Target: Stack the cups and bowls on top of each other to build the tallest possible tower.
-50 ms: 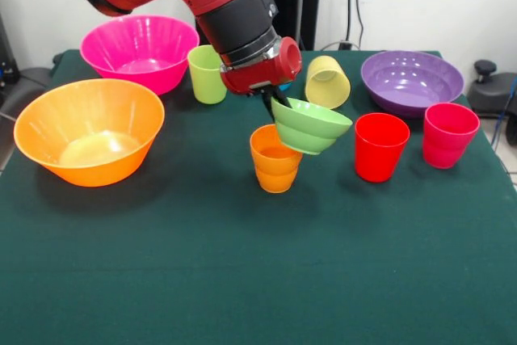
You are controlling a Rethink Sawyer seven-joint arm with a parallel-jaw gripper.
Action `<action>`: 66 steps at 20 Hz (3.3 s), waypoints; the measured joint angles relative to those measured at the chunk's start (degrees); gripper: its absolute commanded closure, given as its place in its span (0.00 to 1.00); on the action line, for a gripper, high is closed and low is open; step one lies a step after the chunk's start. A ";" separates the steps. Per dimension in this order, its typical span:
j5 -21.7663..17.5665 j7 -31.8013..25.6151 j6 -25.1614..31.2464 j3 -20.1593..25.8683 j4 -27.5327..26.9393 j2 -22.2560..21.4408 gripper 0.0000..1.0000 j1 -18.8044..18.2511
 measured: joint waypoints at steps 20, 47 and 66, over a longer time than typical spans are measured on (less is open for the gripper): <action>0.08 0.00 0.10 2.27 0.03 -1.63 1.00 -1.70; 5.87 0.00 3.80 6.60 0.72 -2.99 1.00 -4.18; 7.84 0.00 11.05 6.09 0.75 -2.96 1.00 -5.30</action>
